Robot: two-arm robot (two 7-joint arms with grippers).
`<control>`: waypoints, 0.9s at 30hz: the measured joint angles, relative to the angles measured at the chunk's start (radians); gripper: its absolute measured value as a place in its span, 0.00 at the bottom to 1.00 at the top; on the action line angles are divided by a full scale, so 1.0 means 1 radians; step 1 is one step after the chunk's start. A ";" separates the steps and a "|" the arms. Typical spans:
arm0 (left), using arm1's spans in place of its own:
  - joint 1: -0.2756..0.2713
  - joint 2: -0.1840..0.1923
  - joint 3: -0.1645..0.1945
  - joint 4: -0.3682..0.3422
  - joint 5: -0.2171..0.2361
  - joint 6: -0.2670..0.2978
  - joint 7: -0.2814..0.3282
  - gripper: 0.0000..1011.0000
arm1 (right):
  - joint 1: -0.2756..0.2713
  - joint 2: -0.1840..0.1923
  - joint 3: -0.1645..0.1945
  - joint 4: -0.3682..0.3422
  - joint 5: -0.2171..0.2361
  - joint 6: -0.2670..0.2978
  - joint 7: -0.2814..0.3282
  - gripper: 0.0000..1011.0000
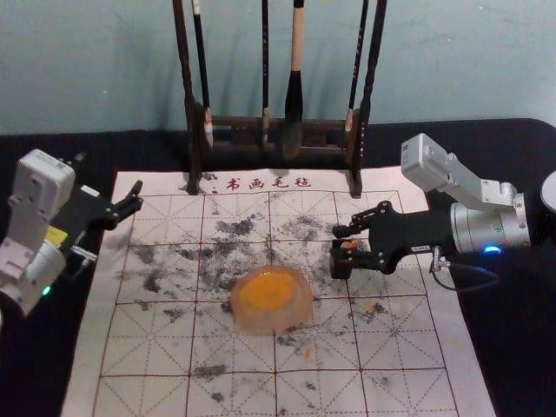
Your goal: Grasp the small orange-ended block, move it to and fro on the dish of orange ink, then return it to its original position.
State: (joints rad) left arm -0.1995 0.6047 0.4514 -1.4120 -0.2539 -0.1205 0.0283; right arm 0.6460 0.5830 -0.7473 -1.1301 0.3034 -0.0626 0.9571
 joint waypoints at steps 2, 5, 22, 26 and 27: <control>0.000 0.000 0.000 0.000 0.000 0.000 0.000 0.99 | 0.000 0.000 0.000 0.000 0.000 0.000 0.000 0.38; 0.000 0.000 0.000 0.000 0.000 0.000 0.000 0.99 | 0.000 0.000 0.000 0.000 0.001 0.000 0.000 0.46; 0.000 0.000 0.000 0.000 0.000 0.000 0.000 0.99 | -0.027 -0.001 0.040 -0.026 0.040 -0.016 -0.033 0.97; 0.000 0.000 0.000 0.000 0.000 0.000 0.000 0.99 | -0.091 -0.003 0.113 -0.080 0.083 -0.039 -0.144 0.99; 0.000 0.000 0.000 0.000 0.000 0.000 0.000 0.99 | -0.103 -0.004 0.124 -0.089 0.086 -0.041 -0.165 0.99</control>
State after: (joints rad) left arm -0.1995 0.6047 0.4514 -1.4119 -0.2539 -0.1205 0.0283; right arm 0.5431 0.5794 -0.6231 -1.2190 0.3899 -0.1038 0.7920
